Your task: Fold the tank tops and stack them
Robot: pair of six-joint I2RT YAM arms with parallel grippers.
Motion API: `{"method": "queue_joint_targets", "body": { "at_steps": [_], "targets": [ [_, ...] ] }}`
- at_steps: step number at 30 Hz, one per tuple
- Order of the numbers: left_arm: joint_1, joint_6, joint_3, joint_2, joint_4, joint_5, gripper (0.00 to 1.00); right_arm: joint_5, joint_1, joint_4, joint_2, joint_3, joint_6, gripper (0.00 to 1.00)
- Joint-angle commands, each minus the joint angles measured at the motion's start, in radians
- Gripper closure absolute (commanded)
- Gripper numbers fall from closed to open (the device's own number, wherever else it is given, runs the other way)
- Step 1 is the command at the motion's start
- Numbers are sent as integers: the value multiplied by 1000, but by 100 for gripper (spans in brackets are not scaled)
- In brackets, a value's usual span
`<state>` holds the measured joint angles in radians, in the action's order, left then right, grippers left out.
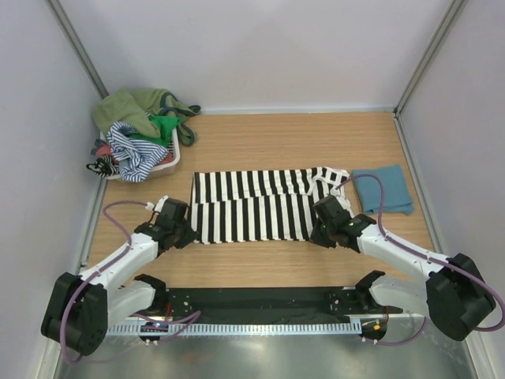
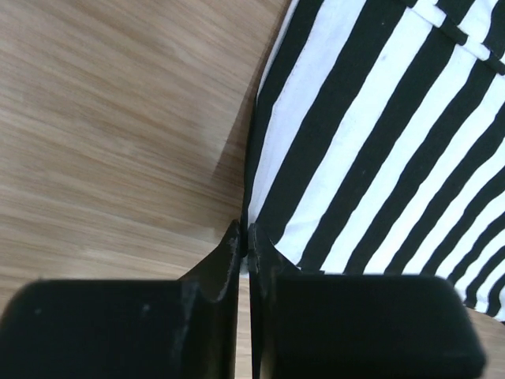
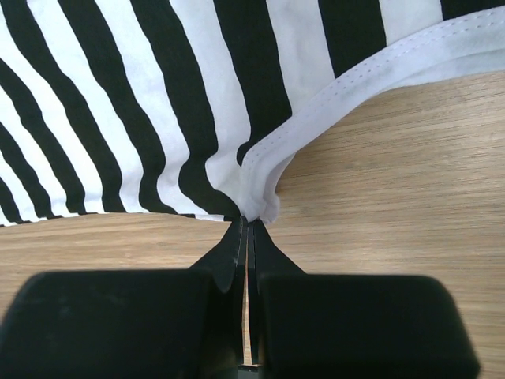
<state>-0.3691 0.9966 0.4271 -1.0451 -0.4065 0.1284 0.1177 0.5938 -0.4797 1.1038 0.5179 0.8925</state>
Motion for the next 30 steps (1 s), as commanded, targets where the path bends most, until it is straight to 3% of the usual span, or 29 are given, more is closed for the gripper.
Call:
{"method": "queue_joint_targets", "body": {
  "at_steps": [1,10,20,30],
  "targets": [
    [-1,-7,-4,26,5,-13,100,23,5,-3,-4,53,-24,99],
    [2,-18,67,74,-71,2,100,69,6,-65,62,204,-113,99],
    [85,2,209,-10,-106,-19,100,149,-8,-105,249,409,-201,99],
    [140,20,318,-142,-71,-22,100,86,-114,-80,378,517,-280,99]
  ]
}}
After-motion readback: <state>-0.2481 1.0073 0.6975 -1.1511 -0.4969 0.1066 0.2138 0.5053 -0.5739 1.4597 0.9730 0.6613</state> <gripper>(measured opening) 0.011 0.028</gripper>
